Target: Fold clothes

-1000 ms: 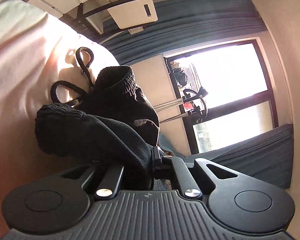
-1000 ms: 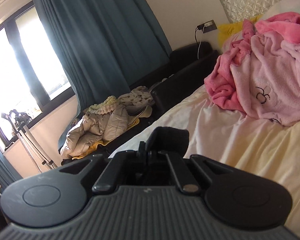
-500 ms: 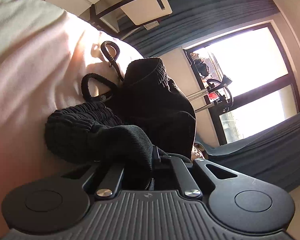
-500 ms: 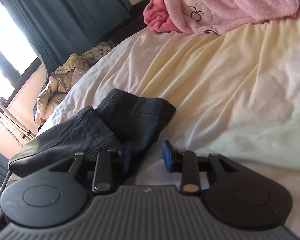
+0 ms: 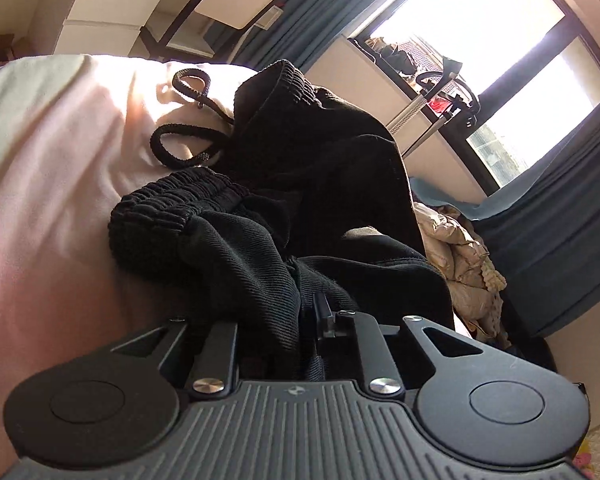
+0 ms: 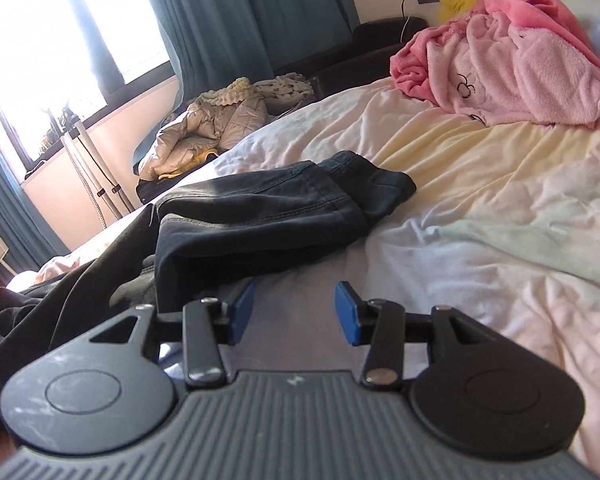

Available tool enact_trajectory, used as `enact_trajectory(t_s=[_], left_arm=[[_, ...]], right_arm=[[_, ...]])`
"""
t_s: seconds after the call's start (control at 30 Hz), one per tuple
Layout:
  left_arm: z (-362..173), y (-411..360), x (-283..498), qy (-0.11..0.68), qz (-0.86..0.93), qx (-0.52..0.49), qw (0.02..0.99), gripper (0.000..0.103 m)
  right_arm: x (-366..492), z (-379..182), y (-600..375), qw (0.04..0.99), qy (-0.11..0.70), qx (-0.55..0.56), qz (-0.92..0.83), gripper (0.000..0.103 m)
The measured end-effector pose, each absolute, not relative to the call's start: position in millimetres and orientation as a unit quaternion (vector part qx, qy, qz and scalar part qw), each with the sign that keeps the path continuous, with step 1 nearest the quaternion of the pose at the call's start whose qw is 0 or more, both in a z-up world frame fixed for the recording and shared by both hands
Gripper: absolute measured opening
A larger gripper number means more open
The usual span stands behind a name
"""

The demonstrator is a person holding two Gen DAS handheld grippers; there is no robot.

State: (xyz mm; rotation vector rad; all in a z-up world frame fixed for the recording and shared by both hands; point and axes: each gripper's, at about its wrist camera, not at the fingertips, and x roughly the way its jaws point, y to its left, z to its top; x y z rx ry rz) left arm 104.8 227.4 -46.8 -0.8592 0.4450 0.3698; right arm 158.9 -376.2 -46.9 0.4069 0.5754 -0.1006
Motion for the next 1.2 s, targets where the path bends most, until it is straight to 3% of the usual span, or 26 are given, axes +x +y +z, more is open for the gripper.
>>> enact_trajectory(t_s=[0.07, 0.1, 0.13, 0.67, 0.93, 1.2], left_arm=[[-46, 222, 91, 0.201, 0.167, -0.431, 0.863, 0.045], [-45, 218, 87, 0.208, 0.16, -0.431, 0.863, 0.062], [-43, 213, 84, 0.215, 0.157, -0.423, 0.866, 0.065], [-13, 100, 86, 0.175, 0.006, -0.2, 0.964, 0.072], [-11, 19, 176, 0.201, -0.067, -0.061, 0.975, 0.076], [-49, -61, 305, 0.28, -0.055, 0.112, 0.952, 0.076]], right_arm=[[140, -46, -370, 0.939, 0.285, 0.189, -0.044, 0.046], [131, -45, -367, 0.94, 0.286, 0.184, -0.041, 0.046], [123, -46, -365, 0.941, 0.285, 0.177, -0.039, 0.046], [107, -68, -338, 0.955, 0.259, 0.143, 0.0, 0.048], [126, -77, -353, 0.953, 0.254, 0.164, -0.013, 0.048], [133, -82, -359, 0.952, 0.239, 0.192, -0.014, 0.048]])
